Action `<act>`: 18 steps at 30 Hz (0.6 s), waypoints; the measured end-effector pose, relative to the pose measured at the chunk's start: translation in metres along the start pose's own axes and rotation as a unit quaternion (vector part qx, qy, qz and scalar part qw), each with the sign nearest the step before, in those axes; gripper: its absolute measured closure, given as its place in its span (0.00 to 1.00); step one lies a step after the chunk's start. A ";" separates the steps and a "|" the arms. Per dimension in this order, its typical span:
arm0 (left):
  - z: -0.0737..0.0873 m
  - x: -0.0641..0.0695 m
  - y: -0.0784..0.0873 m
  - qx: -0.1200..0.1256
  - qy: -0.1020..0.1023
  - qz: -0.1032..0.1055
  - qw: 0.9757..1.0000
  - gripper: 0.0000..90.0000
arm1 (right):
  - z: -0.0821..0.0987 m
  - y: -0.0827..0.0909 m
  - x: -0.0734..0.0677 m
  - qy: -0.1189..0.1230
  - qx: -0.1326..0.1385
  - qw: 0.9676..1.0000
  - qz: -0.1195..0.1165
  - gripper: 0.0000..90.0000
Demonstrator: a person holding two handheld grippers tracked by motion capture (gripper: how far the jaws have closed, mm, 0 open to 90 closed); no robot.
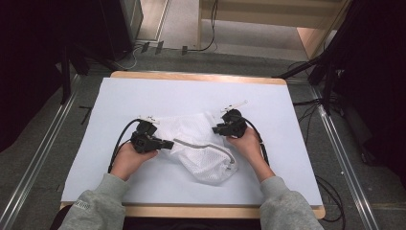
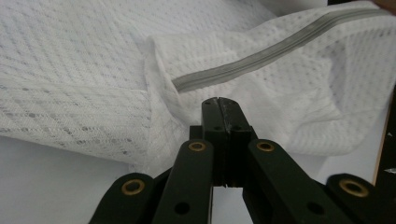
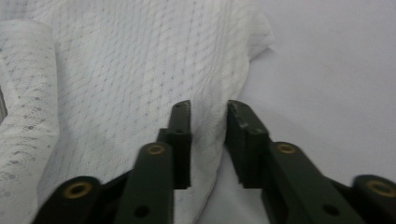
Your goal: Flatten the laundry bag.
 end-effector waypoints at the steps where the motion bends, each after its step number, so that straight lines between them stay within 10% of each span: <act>1: 0.000 0.001 0.002 0.002 -0.004 0.001 1.000 1.00 | 0.000 0.000 0.000 -0.001 -0.002 1.000 -0.003 0.94; 18: -0.006 0.009 0.006 0.017 -0.014 0.006 1.000 1.00 | 0.004 0.032 0.044 -0.064 0.035 0.997 0.025 0.99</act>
Point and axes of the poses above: each handheld gripper's, and its own axes: y roughly backward along the jaws, z roughly out of its underside, x roughly to its right, the point moved 5 cm from there along -y, roughly forward along the jaws
